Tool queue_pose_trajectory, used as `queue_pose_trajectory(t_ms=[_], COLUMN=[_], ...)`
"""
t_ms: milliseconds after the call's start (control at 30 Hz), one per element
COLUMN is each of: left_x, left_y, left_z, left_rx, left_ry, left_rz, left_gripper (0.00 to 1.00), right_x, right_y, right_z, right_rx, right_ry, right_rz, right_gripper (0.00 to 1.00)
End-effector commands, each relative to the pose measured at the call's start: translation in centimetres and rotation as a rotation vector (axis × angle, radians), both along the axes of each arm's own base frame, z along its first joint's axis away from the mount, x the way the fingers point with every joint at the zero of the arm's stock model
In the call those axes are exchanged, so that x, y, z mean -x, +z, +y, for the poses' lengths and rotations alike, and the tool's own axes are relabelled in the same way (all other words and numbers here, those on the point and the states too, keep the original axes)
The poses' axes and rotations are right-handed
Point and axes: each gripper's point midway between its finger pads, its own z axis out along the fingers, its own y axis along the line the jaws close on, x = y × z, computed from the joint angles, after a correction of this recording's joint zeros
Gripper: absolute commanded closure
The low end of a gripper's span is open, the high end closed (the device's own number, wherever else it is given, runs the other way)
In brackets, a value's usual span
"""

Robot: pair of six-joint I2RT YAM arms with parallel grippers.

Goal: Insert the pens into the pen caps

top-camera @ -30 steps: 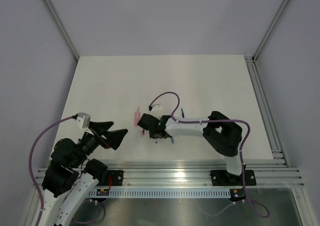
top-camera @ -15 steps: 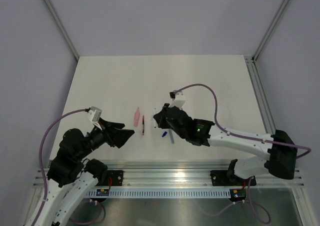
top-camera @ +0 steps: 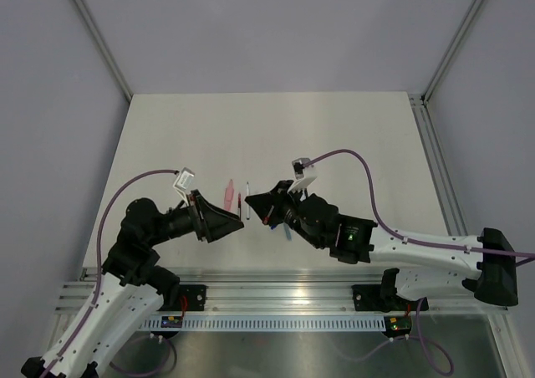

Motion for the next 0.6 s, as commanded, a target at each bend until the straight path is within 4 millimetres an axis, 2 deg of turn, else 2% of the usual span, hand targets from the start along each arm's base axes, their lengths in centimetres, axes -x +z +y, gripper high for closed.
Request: queue_pose_trajectory(t_ms=[0, 133, 233, 400, 567], left_x=[1.1, 0.5, 0.3, -0.2, -0.7], left_y=[2.2, 1.6, 1.5, 0.4, -0.8], left_z=[-0.7, -0.7, -0.8, -1.0, -0.8], left_rx=[0.076, 0.054, 0.052, 0.032, -0.005], left_ry=[-0.082, -0.06, -0.059, -0.056, -0.031], left_rz=[-0.029, -0.022, -0.022, 0.002, 0.011], left_gripper=[0.46, 0.48, 0.53, 0.59, 0.6], right_x=[0.7, 1.4, 1.9, 2.0, 1.9], right_y=[2.2, 2.4, 1.8, 2.0, 2.1], right_z=[1.3, 2.2, 2.7, 2.3, 2.2], right_rx=[-0.065, -0.076, -0.069, -0.093, -0.095], right_ry=[0.017, 0.053, 0.063, 0.055, 0.049], right_rz=[-0.042, -0.039, -0.029, -0.03, -0.029], right_gripper=[1.0, 1.0, 1.0, 0.99, 0.99])
